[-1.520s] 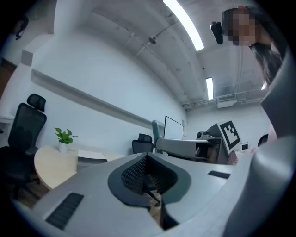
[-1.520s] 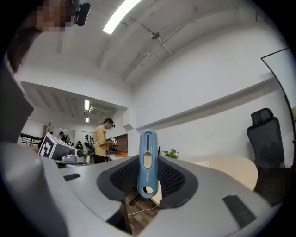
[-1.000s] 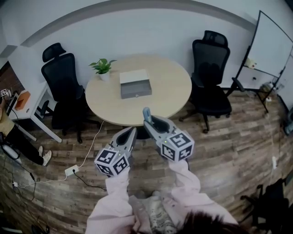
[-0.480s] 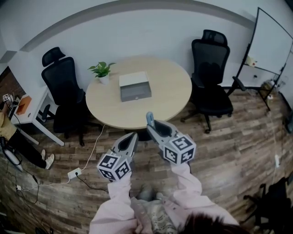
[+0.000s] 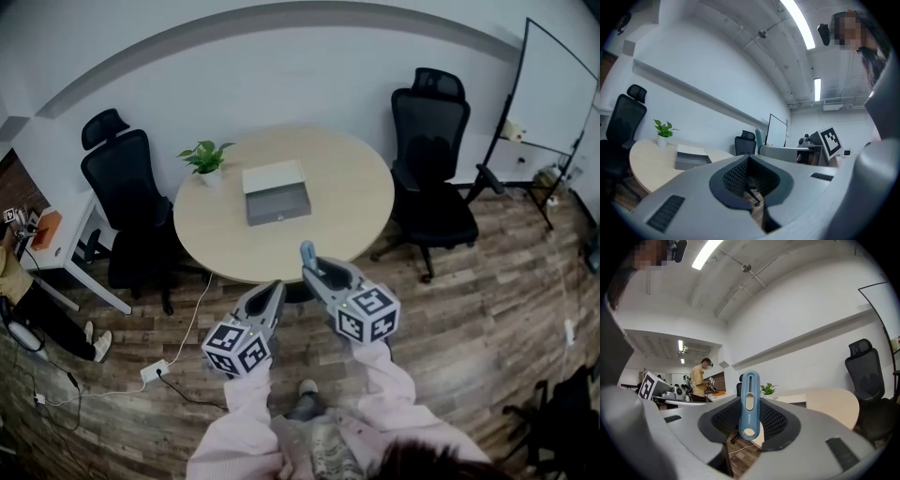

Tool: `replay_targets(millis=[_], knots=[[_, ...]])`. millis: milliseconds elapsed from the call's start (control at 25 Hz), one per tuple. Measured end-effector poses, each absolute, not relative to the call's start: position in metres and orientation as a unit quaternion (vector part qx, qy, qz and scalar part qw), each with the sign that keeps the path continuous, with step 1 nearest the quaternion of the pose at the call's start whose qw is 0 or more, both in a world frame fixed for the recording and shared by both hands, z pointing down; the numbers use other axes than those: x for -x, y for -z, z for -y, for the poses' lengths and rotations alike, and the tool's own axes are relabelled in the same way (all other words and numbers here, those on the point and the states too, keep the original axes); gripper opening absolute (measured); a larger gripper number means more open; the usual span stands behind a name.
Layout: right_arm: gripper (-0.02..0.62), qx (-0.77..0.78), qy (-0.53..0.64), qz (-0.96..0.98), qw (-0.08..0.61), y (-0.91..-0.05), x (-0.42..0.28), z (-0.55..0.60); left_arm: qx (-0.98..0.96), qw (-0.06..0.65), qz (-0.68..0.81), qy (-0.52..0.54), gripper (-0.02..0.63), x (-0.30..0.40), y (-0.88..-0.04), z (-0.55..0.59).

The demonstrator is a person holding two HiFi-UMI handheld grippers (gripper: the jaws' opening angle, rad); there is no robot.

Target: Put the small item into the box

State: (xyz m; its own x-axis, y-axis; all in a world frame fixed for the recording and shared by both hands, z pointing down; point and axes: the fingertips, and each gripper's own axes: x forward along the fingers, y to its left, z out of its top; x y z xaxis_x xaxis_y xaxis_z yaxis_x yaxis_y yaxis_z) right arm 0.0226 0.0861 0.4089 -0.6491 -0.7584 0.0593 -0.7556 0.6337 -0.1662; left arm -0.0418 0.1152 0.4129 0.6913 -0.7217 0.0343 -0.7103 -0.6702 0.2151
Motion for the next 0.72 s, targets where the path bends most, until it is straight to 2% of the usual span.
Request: replay_targets(millis=[720], knots=[[0.129, 0.434, 0.102, -0.895, -0.02, -0.421, -0.023, -0.007, -0.925, 0.12, 0.361, 0.022, 0.011, 0.037, -0.413, -0.026]])
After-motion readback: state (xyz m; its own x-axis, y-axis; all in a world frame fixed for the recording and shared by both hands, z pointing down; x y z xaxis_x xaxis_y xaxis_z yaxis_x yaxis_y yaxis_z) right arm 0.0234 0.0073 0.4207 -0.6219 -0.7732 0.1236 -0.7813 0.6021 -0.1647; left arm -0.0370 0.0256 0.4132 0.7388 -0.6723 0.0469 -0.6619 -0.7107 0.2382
